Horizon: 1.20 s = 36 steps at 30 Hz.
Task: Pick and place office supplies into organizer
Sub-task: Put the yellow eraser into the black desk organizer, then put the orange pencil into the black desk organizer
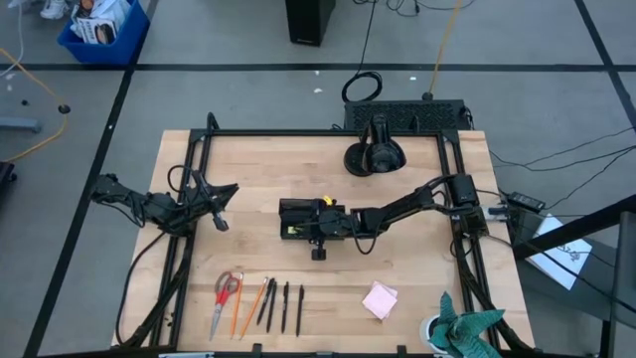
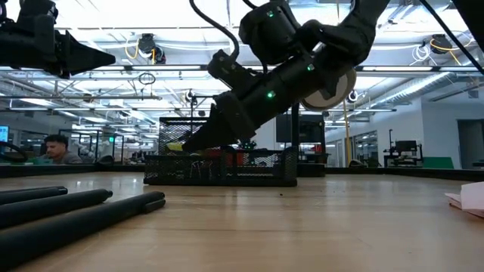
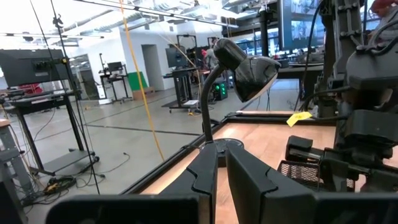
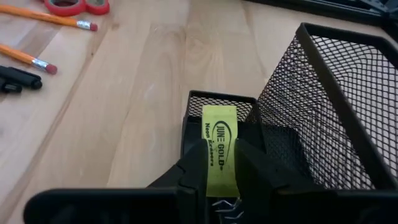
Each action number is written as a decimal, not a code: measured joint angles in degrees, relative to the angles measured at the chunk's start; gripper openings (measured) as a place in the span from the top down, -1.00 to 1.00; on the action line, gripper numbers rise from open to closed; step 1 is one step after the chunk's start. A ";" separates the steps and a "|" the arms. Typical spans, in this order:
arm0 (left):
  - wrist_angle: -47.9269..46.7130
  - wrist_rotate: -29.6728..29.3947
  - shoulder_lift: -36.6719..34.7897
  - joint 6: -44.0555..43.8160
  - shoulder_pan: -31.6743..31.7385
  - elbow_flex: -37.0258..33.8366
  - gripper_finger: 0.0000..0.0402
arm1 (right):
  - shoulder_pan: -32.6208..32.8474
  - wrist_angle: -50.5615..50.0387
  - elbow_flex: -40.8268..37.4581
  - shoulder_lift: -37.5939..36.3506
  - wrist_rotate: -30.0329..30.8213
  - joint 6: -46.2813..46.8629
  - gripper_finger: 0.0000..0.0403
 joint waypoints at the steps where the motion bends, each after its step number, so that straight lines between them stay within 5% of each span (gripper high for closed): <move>1: 0.02 0.00 0.00 0.00 0.00 0.00 0.79 | 0.02 0.27 0.00 0.00 0.04 -0.02 0.70; 29: -0.10 -0.02 0.00 0.22 0.01 0.00 0.79 | 0.02 0.06 -0.18 -0.53 0.39 0.49 0.39; 36: -0.19 0.00 0.00 0.20 -0.01 0.00 0.79 | 1.27 -2.80 -0.28 -7.56 6.47 -2.45 0.44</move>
